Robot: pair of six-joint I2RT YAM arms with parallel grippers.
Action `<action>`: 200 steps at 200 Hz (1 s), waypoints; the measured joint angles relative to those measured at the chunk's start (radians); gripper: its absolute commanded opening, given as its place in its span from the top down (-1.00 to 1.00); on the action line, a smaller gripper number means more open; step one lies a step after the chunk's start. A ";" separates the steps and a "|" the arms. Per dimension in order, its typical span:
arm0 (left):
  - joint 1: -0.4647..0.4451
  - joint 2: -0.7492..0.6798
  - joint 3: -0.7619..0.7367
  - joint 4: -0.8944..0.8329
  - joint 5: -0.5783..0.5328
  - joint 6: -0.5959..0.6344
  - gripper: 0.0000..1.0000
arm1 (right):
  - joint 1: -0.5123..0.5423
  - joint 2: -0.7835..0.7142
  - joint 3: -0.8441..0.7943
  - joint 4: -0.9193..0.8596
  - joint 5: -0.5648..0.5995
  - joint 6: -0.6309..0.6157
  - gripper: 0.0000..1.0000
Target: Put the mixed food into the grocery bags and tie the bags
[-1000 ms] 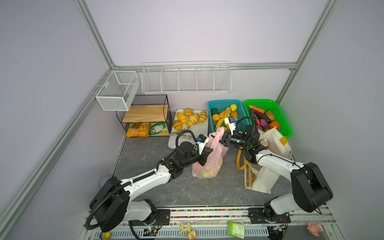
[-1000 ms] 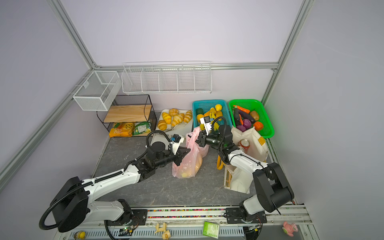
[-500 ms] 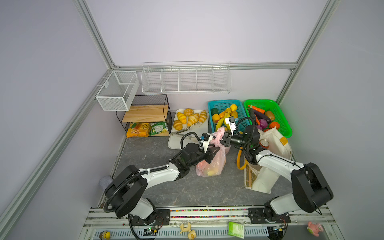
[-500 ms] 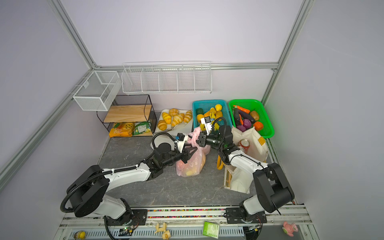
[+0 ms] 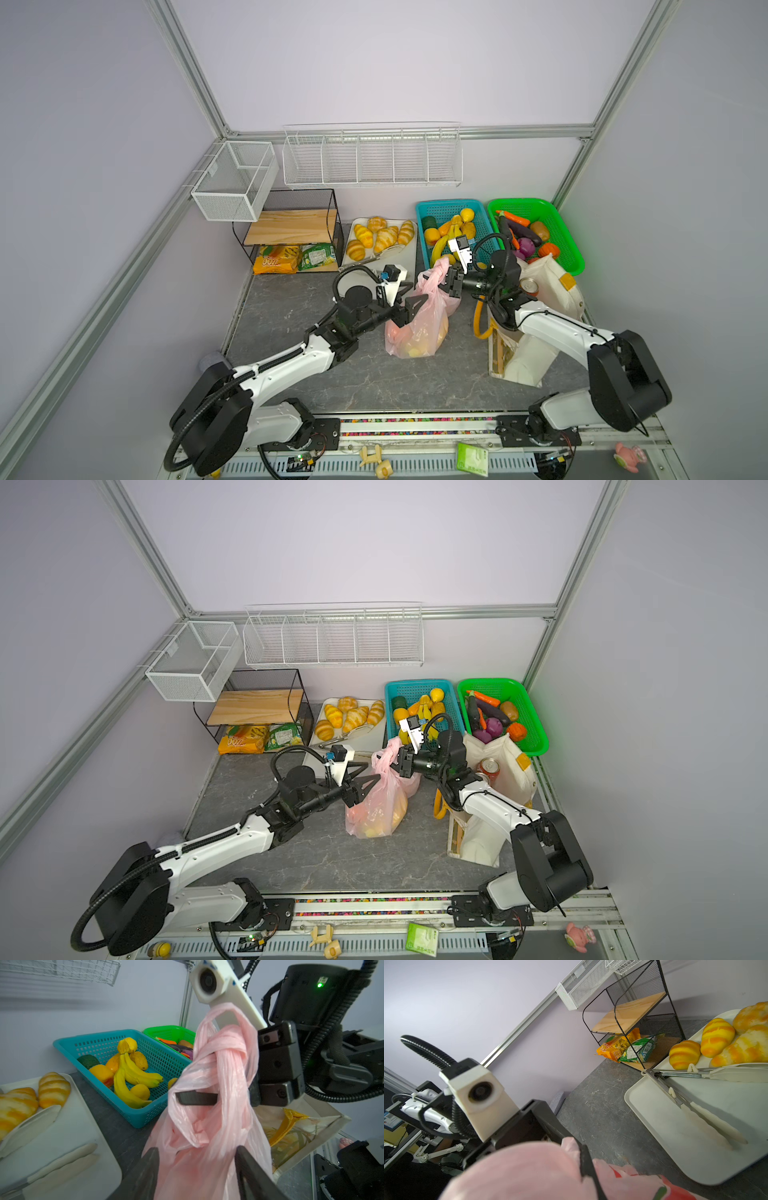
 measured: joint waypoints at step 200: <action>-0.051 0.078 0.144 -0.219 -0.078 0.372 0.07 | 0.000 0.000 0.008 -0.027 -0.018 -0.016 0.86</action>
